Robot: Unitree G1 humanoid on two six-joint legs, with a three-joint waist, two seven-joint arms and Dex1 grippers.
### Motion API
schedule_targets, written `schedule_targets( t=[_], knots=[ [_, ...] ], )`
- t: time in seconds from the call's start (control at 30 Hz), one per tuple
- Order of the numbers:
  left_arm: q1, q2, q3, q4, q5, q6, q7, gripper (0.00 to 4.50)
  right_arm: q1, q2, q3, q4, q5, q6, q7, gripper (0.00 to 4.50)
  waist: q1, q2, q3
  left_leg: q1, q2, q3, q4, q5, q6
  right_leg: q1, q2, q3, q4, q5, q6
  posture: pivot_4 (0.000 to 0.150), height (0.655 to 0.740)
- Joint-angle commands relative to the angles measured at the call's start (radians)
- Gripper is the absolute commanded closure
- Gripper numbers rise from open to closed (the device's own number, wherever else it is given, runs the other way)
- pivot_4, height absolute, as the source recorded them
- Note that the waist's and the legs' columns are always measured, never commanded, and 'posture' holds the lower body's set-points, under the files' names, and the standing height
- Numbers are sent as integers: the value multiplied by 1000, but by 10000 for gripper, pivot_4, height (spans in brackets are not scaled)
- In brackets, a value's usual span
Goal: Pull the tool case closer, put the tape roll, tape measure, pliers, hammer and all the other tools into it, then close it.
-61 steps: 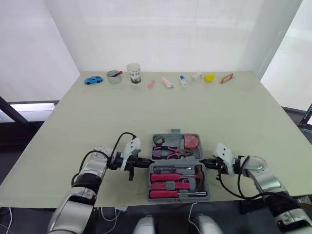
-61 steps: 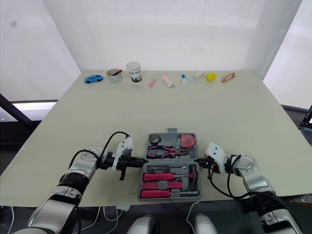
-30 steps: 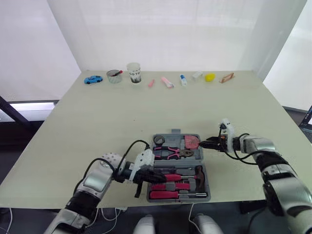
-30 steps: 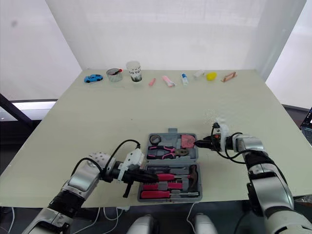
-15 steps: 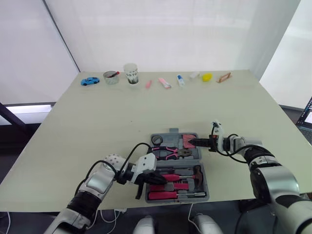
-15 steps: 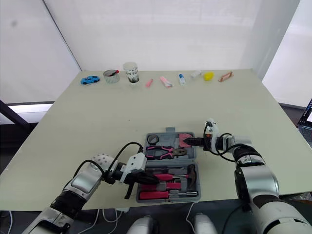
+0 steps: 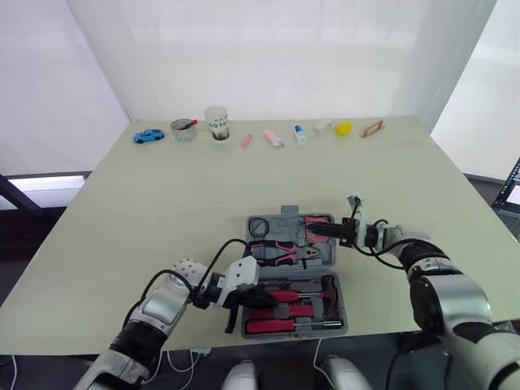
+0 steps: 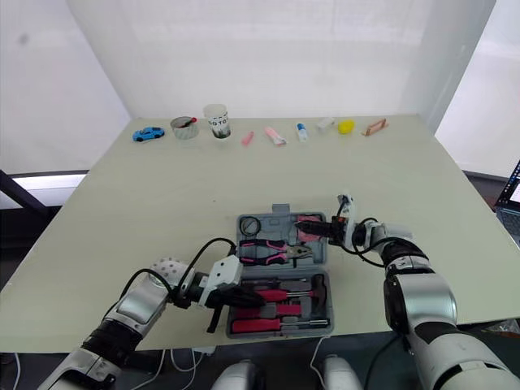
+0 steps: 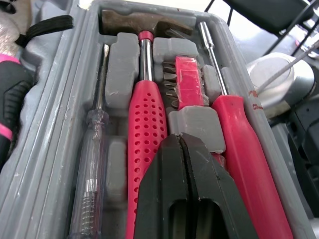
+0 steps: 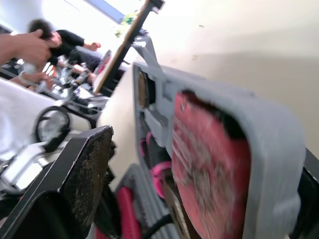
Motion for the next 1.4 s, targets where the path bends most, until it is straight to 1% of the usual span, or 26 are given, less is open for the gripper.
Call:
schedule_targets(
  t=[0.03, 0.1, 0.17, 0.23, 0.33, 0.43, 0.53, 0.63, 0.73, 0.83, 0.87, 0.9, 0.93, 1.0, 1.1, 1.17, 1.23, 1.27, 1.3, 1.33, 1.37, 1.4],
  knots=[
    [39, 16, 5, -71, -44, 60, -19, 45000, -16, -21, 6, -52, 11, 21, 83, 1112, 0, 0, 0, 0, 0, 0, 0, 0, 0, 0, 0, 0, 0, 0, 0, 1500, 7400],
    [65, 45, 30, -143, -80, 93, -31, 45000, -9, -35, 23, -88, 15, 49, 141, 1112, -1, 1, 1, -1, 0, 0, 0, 0, 0, -1, 0, 0, 0, 0, 0, 1500, 7400],
    [109, 99, 64, -202, -102, 95, -47, 45000, 18, -53, 58, -169, 36, 96, 203, 1112, 0, 2, 2, -3, 0, 0, -1, 0, 0, -3, 0, 0, -1, 0, 0, 1500, 7400],
    [136, 131, 90, -224, -122, 97, -47, 45000, 49, -65, 83, -255, 69, 142, 220, 1112, 1, 3, 3, -4, 0, 0, -1, 0, 0, -5, 0, 0, 0, 0, 0, 1500, 7400],
    [166, 167, 134, -243, -149, 106, -39, 45000, 104, -84, 109, -391, 124, 216, 220, 1112, 4, 4, 3, -4, 1, -1, -1, 0, 0, -5, 0, -1, 0, 0, 0, 1500, 7400],
    [207, 211, 208, -268, -200, 121, -45, 45000, 182, -117, 123, -570, 183, 302, 220, 1112, 4, 3, 3, -4, 0, 0, -1, 0, 0, -4, -1, -1, 0, 0, 0, 1500, 7400],
    [240, 213, 279, -258, -216, 47, -18, 45000, 272, -156, 118, -746, 241, 379, 208, 1112, 5, 4, 4, -4, 0, 0, -1, 0, 0, -5, -1, -1, 0, 0, 0, 1500, 7400],
    [283, 229, 343, -246, -226, 11, -10, 45000, 379, -218, 101, -927, 324, 484, 188, 1112, 10, 4, 4, -4, 0, -1, -1, 0, 0, -5, -2, -2, -1, 0, 0, 1500, 7400],
    [322, 251, 376, -238, -241, 47, -11, 45000, 501, -288, 75, -1080, 393, 545, 162, 1112, 13, 4, 4, -5, 0, 0, -1, 0, 0, -5, -2, -2, -2, 0, 0, 1500, 7400],
    [322, 251, 391, -234, -260, 70, -2, 45000, 625, -345, 32, -1241, 455, 560, 114, 1112, 19, 4, 5, -4, 0, 0, -2, 0, 0, -5, -2, -2, -2, -1, 0, 1500, 7400],
    [317, 249, 400, -226, -270, 80, 1, 45000, 674, -363, 10, -1301, 470, 554, 97, 1112, 22, 4, 5, -5, 0, 0, -1, 0, 0, -5, -2, -2, -2, -3, -4, 1500, 7400],
    [311, 247, 409, -217, -278, 89, 7, 45000, 723, -378, -14, -1353, 483, 536, 83, 1112, 25, 4, 5, -4, 0, 0, -1, 0, 0, -5, -2, -2, -2, -3, -4, 1500, 7400],
    [305, 243, 418, -205, -278, 88, 15, 45000, 768, -383, -42, -1396, 488, 501, 64, 1112, 28, 3, 5, -4, 0, 0, -1, 0, 0, -5, -2, -2, -1, -3, -3, 1500, 7400],
    [297, 238, 445, -180, -295, 90, 22, 45000, 864, -384, -91, -1460, 442, 370, 17, 1112, 29, 3, 5, -3, 0, 0, -1, 0, 0, -4, -2, -2, -1, -5, 0, 1500, 7400],
    [290, 223, 474, -174, -321, 106, 44, 37825, 964, -350, -141, -1489, 347, 133, -68, 0, 27, 2, 5, -3, 0, 0, -1, 0, 0, -3, -2, -2, -2, -5, 0, 1500, 7400],
    [289, 225, 487, -164, -322, 121, 60, 27723, 1018, -323, -182, -1472, 286, -23, -127, 0, 25, 2, 5, -2, 0, 1, 0, 0, 0, -3, -2, -1, -2, -5, 1, 1500, 7400],
    [296, 231, 491, -158, -310, 124, 74, 18970, 1058, -322, -204, -1466, 279, -66, -155, 0, 27, 2, 5, -2, 0, 1, 0, 0, 0, -3, -2, -1, -2, -5, 1, 1500, 7400],
    [300, 232, 492, -158, -302, 121, 81, 12808, 1073, -324, -213, -1465, 288, -61, -173, 0, 27, 2, 5, -2, 0, 1, 0, 0, 0, -3, -2, -1, -2, -5, 1, 1500, 7400],
    [303, 233, 493, -158, -298, 119, 86, 8873, 1083, -326, -217, -1464, 295, -61, -186, 0, 26, 2, 5, -2, 0, 1, 0, 0, 0, -3, -2, -1, -2, -5, 1, 1500, 7400],
    [305, 229, 506, -159, -305, 128, 104, 2957, 1101, -321, -233, -1455, 290, -96, -199, 0, 26, 2, 5, -2, 0, 1, 0, 0, 0, -3, -2, -1, -2, -5, 0, 1500, 7400],
    [307, 225, 521, -162, -309, 135, 127, 567, 1123, -319, -249, -1443, 278, -138, -205, 0, 28, 2, 5, -2, 0, 1, 0, 0, 0, -3, -2, -1, -2, -5, 0, 1500, 7400],
    [310, 216, 540, -165, -306, 135, 164, 567, 1141, -313, -268, -1424, 263, -187, -218, 0, 29, 2, 5, -2, 0, 1, 0, 0, 0, -3, -2, -1, -2, -5, 0, 1500, 7400]
  ],
)
